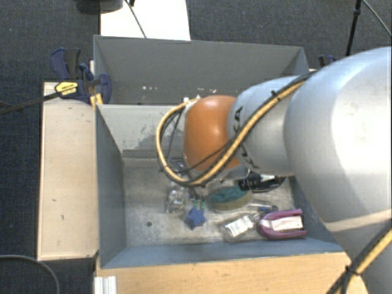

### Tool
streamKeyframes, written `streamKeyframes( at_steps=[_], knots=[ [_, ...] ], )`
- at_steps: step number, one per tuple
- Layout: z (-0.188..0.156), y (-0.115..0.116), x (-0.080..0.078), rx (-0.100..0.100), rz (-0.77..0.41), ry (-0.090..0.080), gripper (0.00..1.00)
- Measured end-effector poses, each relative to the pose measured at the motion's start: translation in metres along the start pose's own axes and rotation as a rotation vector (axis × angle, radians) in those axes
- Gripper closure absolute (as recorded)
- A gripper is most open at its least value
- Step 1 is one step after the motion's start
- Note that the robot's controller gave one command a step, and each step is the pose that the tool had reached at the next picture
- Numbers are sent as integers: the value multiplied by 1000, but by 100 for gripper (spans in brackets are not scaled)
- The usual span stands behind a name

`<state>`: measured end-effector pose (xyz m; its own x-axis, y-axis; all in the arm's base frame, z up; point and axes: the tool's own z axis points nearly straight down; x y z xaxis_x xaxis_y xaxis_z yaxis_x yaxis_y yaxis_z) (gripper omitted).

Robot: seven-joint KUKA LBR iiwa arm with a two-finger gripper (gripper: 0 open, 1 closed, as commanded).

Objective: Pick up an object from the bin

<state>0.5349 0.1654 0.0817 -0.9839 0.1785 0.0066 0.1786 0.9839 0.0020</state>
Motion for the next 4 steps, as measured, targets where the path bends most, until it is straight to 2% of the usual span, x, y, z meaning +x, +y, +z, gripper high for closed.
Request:
streamKeyframes(
  at_steps=[1,2,3,4],
  knots=[
    [-13,-32,2,2,241,-5,100],
    [-12,-31,2,1,242,-5,0],
    [2,-75,3,-6,103,-11,0],
    [-5,-160,-12,2,90,-8,0]
  ],
)
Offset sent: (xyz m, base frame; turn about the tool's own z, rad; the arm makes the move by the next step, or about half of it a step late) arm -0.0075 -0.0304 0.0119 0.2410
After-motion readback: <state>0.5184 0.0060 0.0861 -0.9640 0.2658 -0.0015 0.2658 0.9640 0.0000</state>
